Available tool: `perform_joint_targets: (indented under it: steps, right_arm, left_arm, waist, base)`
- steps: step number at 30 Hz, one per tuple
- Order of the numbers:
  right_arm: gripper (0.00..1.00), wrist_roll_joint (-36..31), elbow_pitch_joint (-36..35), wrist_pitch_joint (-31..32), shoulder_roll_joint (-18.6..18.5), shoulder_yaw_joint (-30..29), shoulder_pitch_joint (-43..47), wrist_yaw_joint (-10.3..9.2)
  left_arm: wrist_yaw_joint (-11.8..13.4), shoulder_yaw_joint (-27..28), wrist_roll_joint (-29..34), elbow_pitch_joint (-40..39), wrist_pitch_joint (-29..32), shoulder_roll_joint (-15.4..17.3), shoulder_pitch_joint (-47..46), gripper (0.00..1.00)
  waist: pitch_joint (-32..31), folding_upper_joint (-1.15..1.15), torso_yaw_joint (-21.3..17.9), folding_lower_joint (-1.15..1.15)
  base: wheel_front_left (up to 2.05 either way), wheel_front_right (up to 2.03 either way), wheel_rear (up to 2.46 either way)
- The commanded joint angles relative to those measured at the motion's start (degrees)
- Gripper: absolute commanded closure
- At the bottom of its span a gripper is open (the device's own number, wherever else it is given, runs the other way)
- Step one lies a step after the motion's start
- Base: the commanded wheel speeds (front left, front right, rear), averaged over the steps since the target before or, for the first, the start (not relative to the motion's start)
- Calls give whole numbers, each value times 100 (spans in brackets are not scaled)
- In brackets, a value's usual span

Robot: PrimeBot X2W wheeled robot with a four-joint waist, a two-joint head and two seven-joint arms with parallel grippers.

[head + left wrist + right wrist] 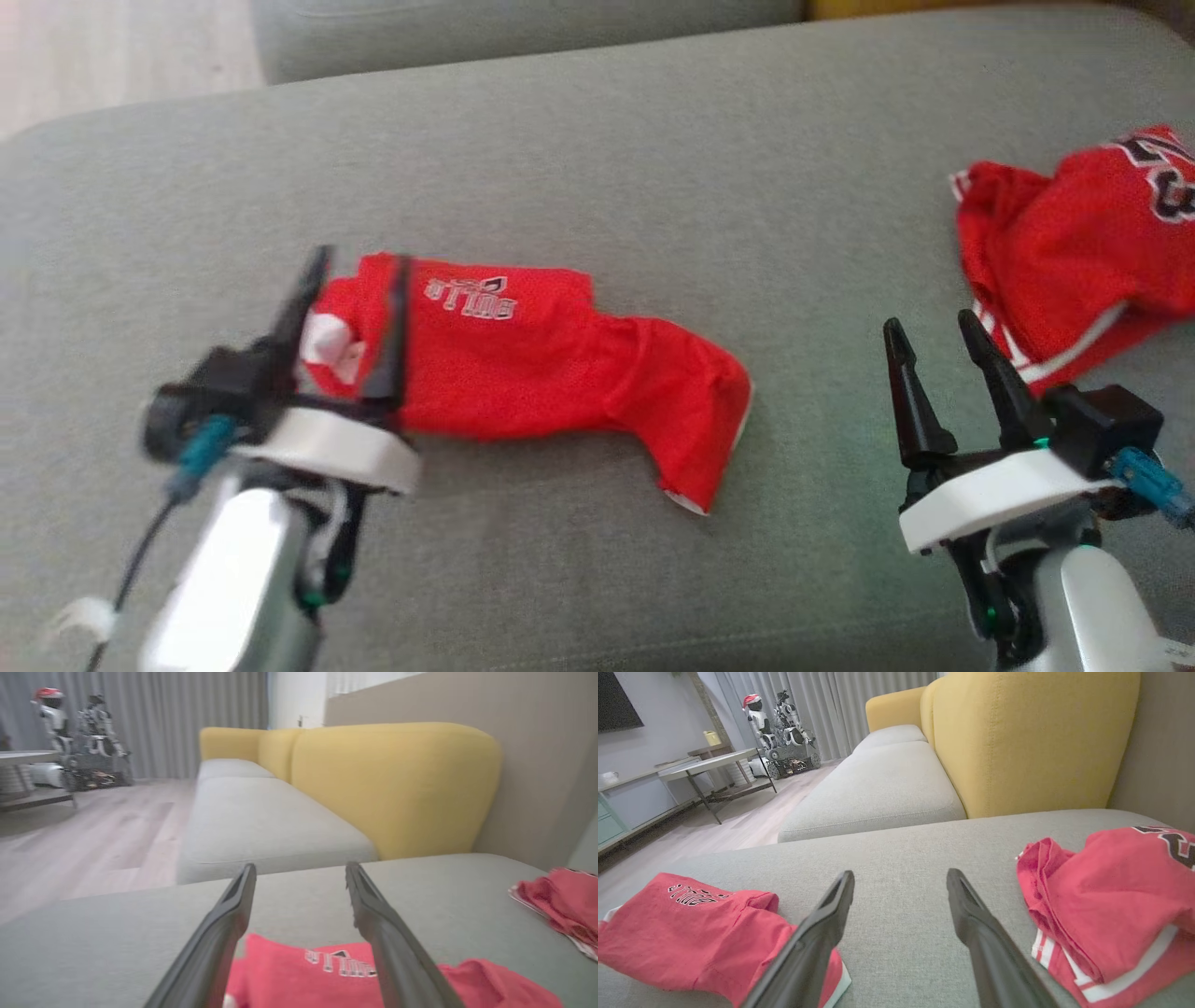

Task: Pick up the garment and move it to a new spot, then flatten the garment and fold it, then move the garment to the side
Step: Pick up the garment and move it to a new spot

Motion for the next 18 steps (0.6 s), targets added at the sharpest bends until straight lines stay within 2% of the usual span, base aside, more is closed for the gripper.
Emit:
perform_joint_targets:
  steps: [1, 7, 11, 18]
  right_arm:
    - [0, -60, -243, 42, -18, 95, -11, -4]
    - [0, -108, -284, 155, -18, 75, 46, -4]
    - [0, -133, -291, 204, -18, 70, 133, -4]
    - [0, -146, -294, 285, -18, 81, 299, -4]
  left_arm:
    - [81, 424, -61, -282, -68, 207, -40, 0]
    - [49, 877, -294, -350, -69, 480, 495, 0]
    - [-30, 964, -446, -378, -61, 592, 818, 0]
    - [-22, 926, -497, -655, 82, 698, 1234, 0]
  waist:
    - [-162, 0, 247, 0]
    - [-325, 0, 483, 0]
    - [-445, 0, 554, 0]
    - [-659, 0, 581, 0]
  base:
    - [0, 0, 0]
    - [0, 0, 0]
    - [0, 0, 0]
    - [0, 0, 0]
